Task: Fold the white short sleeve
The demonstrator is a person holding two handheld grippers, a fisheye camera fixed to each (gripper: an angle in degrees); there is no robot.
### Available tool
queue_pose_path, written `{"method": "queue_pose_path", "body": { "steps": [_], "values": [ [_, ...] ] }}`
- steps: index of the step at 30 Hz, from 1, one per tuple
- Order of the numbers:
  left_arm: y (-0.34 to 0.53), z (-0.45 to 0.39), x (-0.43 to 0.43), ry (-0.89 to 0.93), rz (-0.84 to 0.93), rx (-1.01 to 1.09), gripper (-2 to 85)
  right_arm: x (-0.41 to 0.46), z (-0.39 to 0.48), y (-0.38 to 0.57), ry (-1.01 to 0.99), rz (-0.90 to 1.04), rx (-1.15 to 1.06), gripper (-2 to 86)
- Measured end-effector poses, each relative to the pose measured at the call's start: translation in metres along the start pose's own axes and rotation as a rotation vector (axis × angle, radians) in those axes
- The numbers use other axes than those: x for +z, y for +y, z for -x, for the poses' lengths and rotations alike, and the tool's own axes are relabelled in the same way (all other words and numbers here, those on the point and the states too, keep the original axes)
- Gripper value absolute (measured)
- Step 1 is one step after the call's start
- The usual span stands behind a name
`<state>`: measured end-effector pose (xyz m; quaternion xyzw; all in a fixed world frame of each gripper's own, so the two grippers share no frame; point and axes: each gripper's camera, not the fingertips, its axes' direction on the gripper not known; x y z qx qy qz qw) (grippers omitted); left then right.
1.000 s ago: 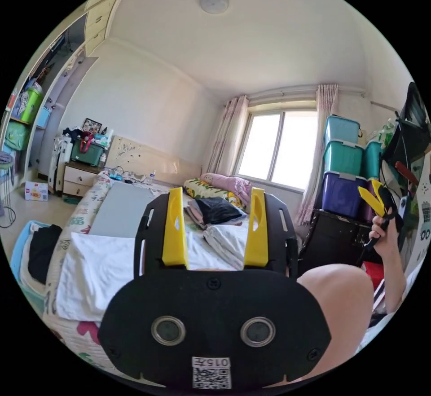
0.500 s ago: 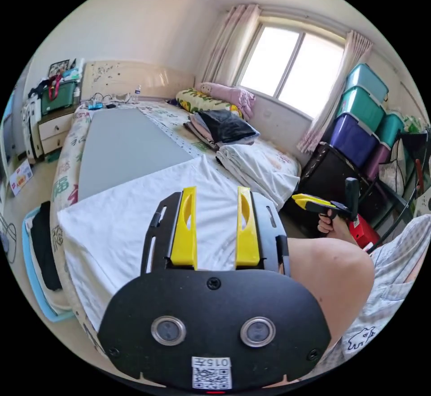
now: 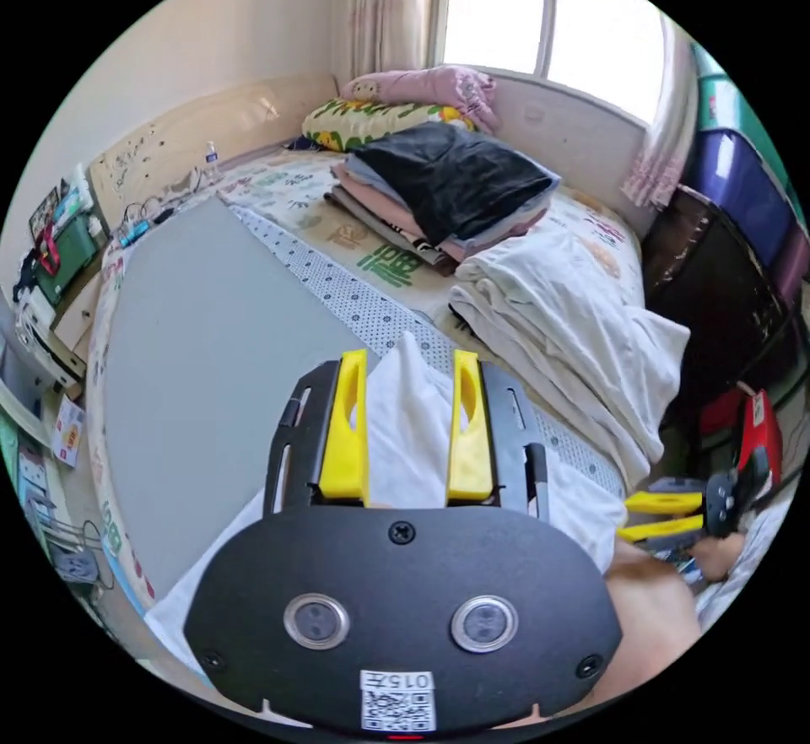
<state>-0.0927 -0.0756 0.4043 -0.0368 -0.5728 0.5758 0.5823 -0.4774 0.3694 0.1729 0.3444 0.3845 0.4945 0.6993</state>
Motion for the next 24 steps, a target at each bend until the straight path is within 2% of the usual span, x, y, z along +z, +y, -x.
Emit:
{"method": "queue_pose_path", "body": {
  "steps": [4, 7, 9, 13, 16, 18, 21, 23, 24],
  "values": [
    [-0.034, 0.025, 0.055, 0.136, 0.173, -0.052, 8.8, -0.001, 0.0, -0.02, -0.07, -0.013, 0.002, 1.7],
    [-0.042, 0.032, 0.055, 0.115, 0.157, -0.05, 2.7, -0.004, -0.002, -0.034, -0.108, -0.032, 0.031, 0.6],
    [-0.045, 0.041, 0.049, 0.143, 0.135, -0.068, 1.6, -0.014, -0.004, -0.044, -0.102, -0.07, 0.047, 0.2],
    [-0.055, 0.063, 0.009, 0.216, -0.029, -0.11, 0.6, -0.06, -0.007, -0.086, -0.036, -0.165, 0.047, -0.3],
    [-0.064, 0.079, -0.038, 0.316, -0.196, -0.124, 0.3, -0.113, 0.007, -0.129, 0.104, -0.254, -0.004, -0.5],
    [-0.064, 0.093, -0.072, 0.36, -0.285, -0.114, 0.2, -0.148, 0.025, -0.159, 0.102, -0.312, -0.063, -0.6],
    [-0.047, 0.131, -0.126, 0.428, -0.392, -0.112, 0.1, -0.168, 0.07, -0.226, -0.234, -0.265, -0.28, -0.8],
    [-0.013, 0.171, -0.157, 0.434, -0.427, -0.133, -0.1, -0.133, 0.123, -0.283, -0.493, -0.182, -0.45, -0.8],
    [-0.002, 0.181, -0.162, 0.432, -0.429, -0.138, -0.1, -0.116, 0.139, -0.299, -0.546, -0.15, -0.474, -0.8]
  ]
}}
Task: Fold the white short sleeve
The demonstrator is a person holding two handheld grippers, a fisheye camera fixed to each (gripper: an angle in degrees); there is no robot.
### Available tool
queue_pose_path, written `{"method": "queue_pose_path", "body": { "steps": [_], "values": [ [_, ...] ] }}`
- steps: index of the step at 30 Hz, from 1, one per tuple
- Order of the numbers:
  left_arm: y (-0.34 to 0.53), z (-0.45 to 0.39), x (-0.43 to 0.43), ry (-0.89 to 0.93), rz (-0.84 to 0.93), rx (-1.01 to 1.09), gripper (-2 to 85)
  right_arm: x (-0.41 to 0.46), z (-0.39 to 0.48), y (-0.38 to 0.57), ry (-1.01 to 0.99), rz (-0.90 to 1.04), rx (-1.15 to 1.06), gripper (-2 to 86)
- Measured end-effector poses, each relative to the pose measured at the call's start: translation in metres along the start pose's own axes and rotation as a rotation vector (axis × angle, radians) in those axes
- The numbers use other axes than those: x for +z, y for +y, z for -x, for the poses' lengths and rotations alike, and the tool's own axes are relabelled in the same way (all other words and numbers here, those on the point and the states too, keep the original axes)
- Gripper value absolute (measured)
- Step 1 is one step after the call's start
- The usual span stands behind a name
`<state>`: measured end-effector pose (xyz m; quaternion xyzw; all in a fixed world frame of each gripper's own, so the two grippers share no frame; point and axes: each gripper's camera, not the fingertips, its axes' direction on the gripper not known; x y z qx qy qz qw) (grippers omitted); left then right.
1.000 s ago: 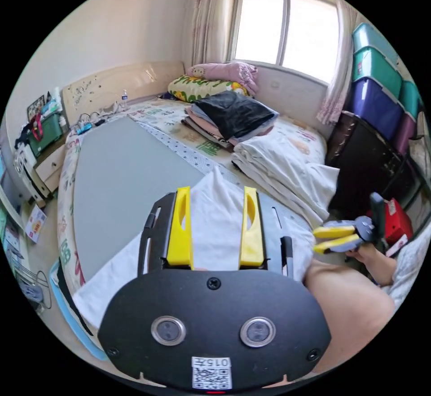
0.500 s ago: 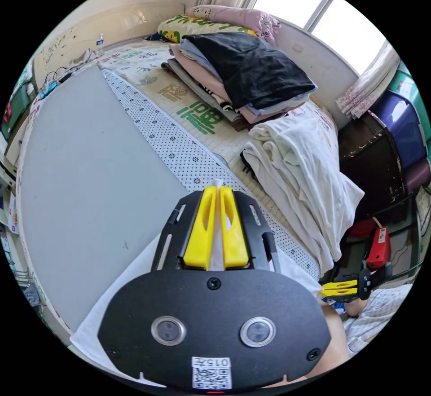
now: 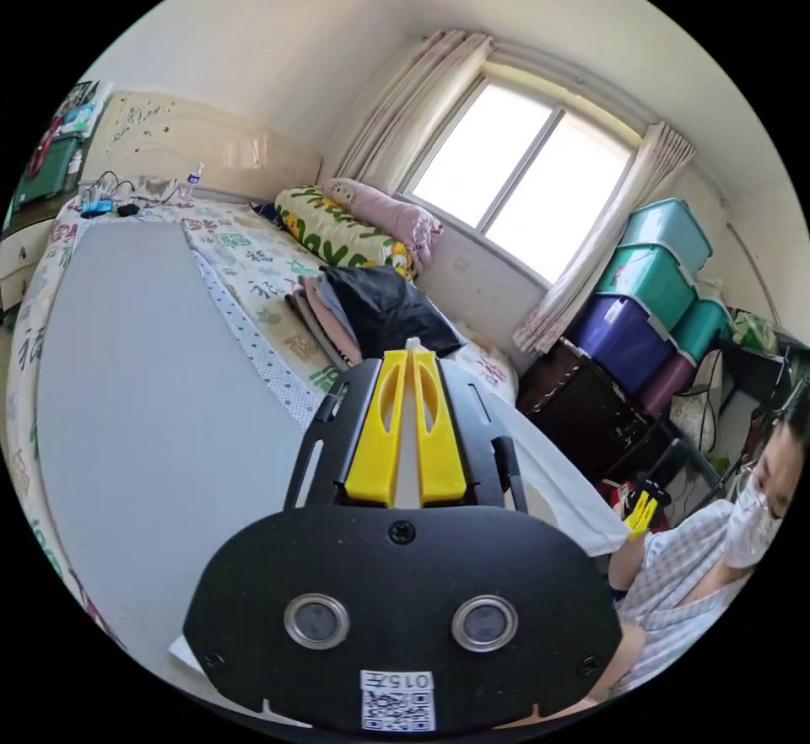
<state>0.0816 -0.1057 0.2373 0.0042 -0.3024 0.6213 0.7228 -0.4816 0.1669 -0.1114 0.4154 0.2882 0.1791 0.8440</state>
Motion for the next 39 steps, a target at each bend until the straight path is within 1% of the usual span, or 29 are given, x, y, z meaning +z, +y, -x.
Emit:
{"method": "queue_pose_path", "body": {
  "steps": [2, 3, 5, 6, 7, 8, 9, 10, 11, 13, 17, 19, 20, 24, 27, 28, 29, 30, 32, 34, 37, 39],
  "values": [
    [0.032, 0.042, -0.048, -0.059, 0.008, -0.07, -0.2, 0.109, -0.015, -0.054, -0.219, 0.148, -0.041, -0.8],
    [0.043, 0.054, -0.06, -0.082, 0.005, -0.092, -0.2, 0.14, -0.018, -0.066, -0.269, 0.192, -0.044, -0.8],
    [0.086, 0.109, -0.096, -0.189, 0.037, -0.207, -0.4, 0.264, -0.026, -0.107, -0.464, 0.344, -0.027, -0.7],
    [0.096, 0.124, -0.104, -0.209, 0.06, -0.251, -0.5, 0.294, -0.025, -0.116, -0.5, 0.394, -0.022, -0.7],
    [0.115, 0.148, -0.118, -0.231, 0.085, -0.323, -0.5, 0.349, -0.018, -0.131, -0.536, 0.525, -0.037, -0.7],
    [0.131, 0.164, -0.13, -0.233, 0.08, -0.351, -0.5, 0.389, -0.007, -0.143, -0.524, 0.584, -0.077, -0.6],
    [0.138, 0.169, -0.136, -0.236, 0.076, -0.361, -0.6, 0.404, 0.0, -0.149, -0.52, 0.608, -0.102, -0.6],
    [0.149, 0.179, -0.144, -0.242, 0.08, -0.367, -0.6, 0.432, 0.014, -0.16, -0.514, 0.671, -0.147, -0.6],
    [0.156, 0.188, -0.148, -0.246, 0.11, -0.375, -0.6, 0.454, 0.025, -0.17, -0.497, 0.719, -0.185, -0.6],
    [0.164, 0.197, -0.152, -0.258, 0.149, -0.372, -0.6, 0.478, 0.04, -0.185, -0.487, 0.755, -0.232, -0.5],
    [0.176, 0.207, -0.163, -0.215, 0.147, -0.34, -0.4, 0.524, 0.067, -0.216, -0.469, 0.836, -0.318, -0.5],
    [0.182, 0.213, -0.166, -0.216, 0.192, -0.36, -0.4, 0.546, 0.075, -0.22, -0.453, 0.891, -0.335, -0.4],
    [0.185, 0.212, -0.171, -0.231, 0.216, -0.334, -0.3, 0.56, 0.078, -0.219, -0.439, 0.924, -0.333, -0.5],
    [0.186, 0.203, -0.193, -0.265, 0.297, -0.285, 0.1, 0.57, 0.077, -0.228, -0.483, 0.913, -0.296, -0.5],
    [0.19, 0.189, -0.205, -0.361, 0.424, -0.18, 0.9, 0.577, 0.073, -0.238, -0.517, 0.907, -0.261, -0.4],
    [0.195, 0.185, -0.209, -0.368, 0.468, -0.143, 1.3, 0.577, 0.074, -0.243, -0.523, 0.906, -0.261, -0.3],
    [0.202, 0.183, -0.215, -0.338, 0.488, -0.128, 2.3, 0.576, 0.078, -0.246, -0.525, 0.905, -0.268, -0.2],
    [0.206, 0.182, -0.219, -0.321, 0.484, -0.132, 2.7, 0.574, 0.08, -0.248, -0.535, 0.904, -0.276, -0.2],
    [0.219, 0.175, -0.232, -0.262, 0.388, -0.162, 6.9, 0.565, 0.092, -0.254, -0.606, 0.894, -0.314, 0.0],
    [0.226, 0.164, -0.232, -0.206, 0.317, -0.163, 9.0, 0.566, 0.1, -0.251, -0.634, 0.926, -0.341, 0.2],
    [0.236, 0.144, -0.219, -0.17, 0.242, -0.127, 10.6, 0.57, 0.115, -0.239, -0.617, 1.002, -0.403, 1.0],
    [0.245, 0.14, -0.209, -0.168, 0.261, -0.109, 10.2, 0.562, 0.119, -0.243, -0.586, 0.99, -0.418, 2.0]
  ]
}}
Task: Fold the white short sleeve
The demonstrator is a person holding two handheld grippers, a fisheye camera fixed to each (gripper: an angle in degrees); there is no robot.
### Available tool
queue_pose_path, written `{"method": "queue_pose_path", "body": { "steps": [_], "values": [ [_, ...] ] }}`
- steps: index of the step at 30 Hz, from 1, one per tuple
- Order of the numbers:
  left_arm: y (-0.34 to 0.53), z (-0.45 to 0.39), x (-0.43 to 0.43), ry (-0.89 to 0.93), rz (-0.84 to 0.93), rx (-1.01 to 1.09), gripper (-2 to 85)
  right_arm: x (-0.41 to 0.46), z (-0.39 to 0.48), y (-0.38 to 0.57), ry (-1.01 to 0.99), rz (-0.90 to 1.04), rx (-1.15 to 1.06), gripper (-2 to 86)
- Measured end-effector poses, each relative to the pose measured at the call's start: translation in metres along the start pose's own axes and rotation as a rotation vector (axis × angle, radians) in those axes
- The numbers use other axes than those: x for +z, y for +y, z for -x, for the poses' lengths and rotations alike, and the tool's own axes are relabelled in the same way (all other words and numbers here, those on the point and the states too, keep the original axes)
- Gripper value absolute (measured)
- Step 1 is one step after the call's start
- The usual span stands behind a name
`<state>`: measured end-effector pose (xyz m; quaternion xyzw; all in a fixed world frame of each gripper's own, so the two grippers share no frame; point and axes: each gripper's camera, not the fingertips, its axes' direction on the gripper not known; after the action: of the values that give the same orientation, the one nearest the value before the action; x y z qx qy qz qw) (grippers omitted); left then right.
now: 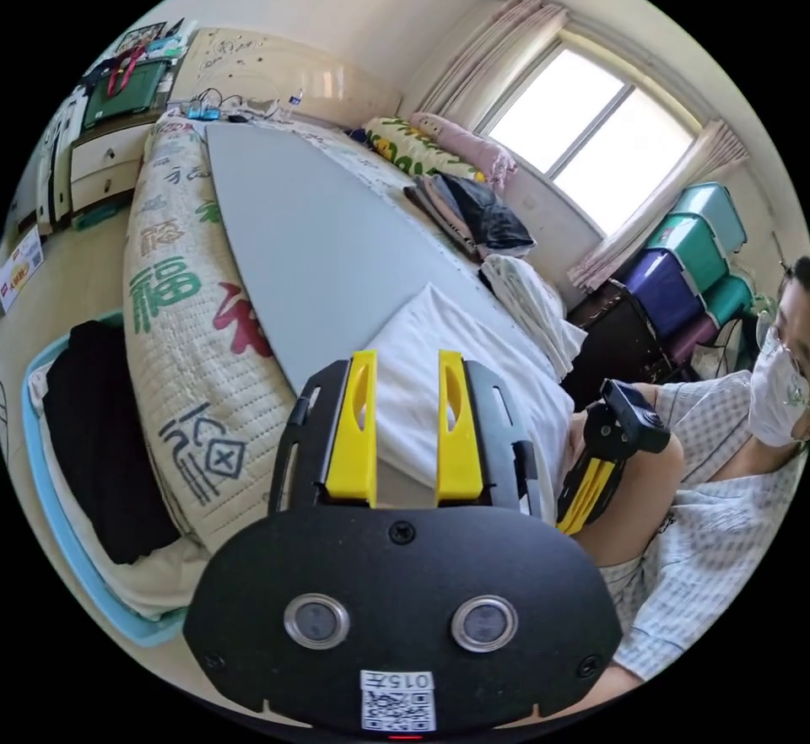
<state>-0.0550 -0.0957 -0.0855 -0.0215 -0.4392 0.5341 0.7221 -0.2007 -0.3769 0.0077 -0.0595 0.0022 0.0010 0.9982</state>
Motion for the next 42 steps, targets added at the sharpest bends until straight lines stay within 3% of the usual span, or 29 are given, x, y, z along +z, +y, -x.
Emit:
{"method": "queue_pose_path", "body": {
  "steps": [2, 6, 7, 8, 11, 15, 20, 23, 27, 34, 36, 40, 42],
  "values": [
    [0.012, -0.003, 0.016, -0.099, 0.112, 0.006, 8.9, -0.038, 0.004, 0.016, -0.059, -0.139, 0.001, 4.6],
    [0.043, -0.006, -0.01, -0.143, 0.031, -0.023, 8.2, -0.121, 0.0, 0.074, -0.086, -0.441, 0.03, 5.1],
    [0.058, -0.006, -0.022, -0.166, -0.004, -0.048, 8.1, -0.152, -0.007, 0.108, -0.081, -0.59, 0.062, 5.5],
    [0.073, -0.007, -0.033, -0.181, -0.042, -0.073, 8.1, -0.177, -0.022, 0.145, -0.069, -0.726, 0.117, 5.9],
    [0.116, -0.005, -0.054, -0.175, -0.116, -0.148, 8.3, -0.214, -0.07, 0.228, 0.08, -0.88, 0.389, 7.1],
    [0.164, 0.009, -0.069, -0.125, -0.21, -0.267, 9.0, -0.219, -0.084, 0.253, 0.162, -0.867, 0.496, 8.0],
    [0.194, 0.035, -0.079, -0.059, -0.284, -0.376, 10.7, -0.176, -0.088, 0.154, 0.421, -0.607, 0.521, 9.8],
    [0.198, 0.05, -0.075, -0.007, -0.254, -0.398, 12.7, -0.139, -0.122, 0.112, 0.363, -0.424, 0.564, 6.7],
    [0.207, 0.064, -0.073, 0.051, -0.255, -0.419, 13.7, -0.121, -0.107, 0.089, 0.404, -0.445, 0.488, 5.3],
    [0.236, 0.093, -0.071, 0.179, -0.328, -0.492, 13.1, -0.084, -0.102, 0.04, 0.25, -0.395, 0.335, 4.4],
    [0.242, 0.095, -0.07, 0.167, -0.333, -0.516, 11.4, -0.096, -0.097, 0.052, 0.277, -0.404, 0.324, 3.8],
    [0.245, 0.098, -0.062, 0.193, -0.307, -0.519, 6.7, -0.157, -0.1, 0.161, 0.434, -0.679, 0.454, 4.8],
    [0.246, 0.098, -0.058, 0.189, -0.294, -0.525, 5.7, -0.157, -0.118, 0.184, 0.469, -0.6, 0.5, 6.9]
  ]
}}
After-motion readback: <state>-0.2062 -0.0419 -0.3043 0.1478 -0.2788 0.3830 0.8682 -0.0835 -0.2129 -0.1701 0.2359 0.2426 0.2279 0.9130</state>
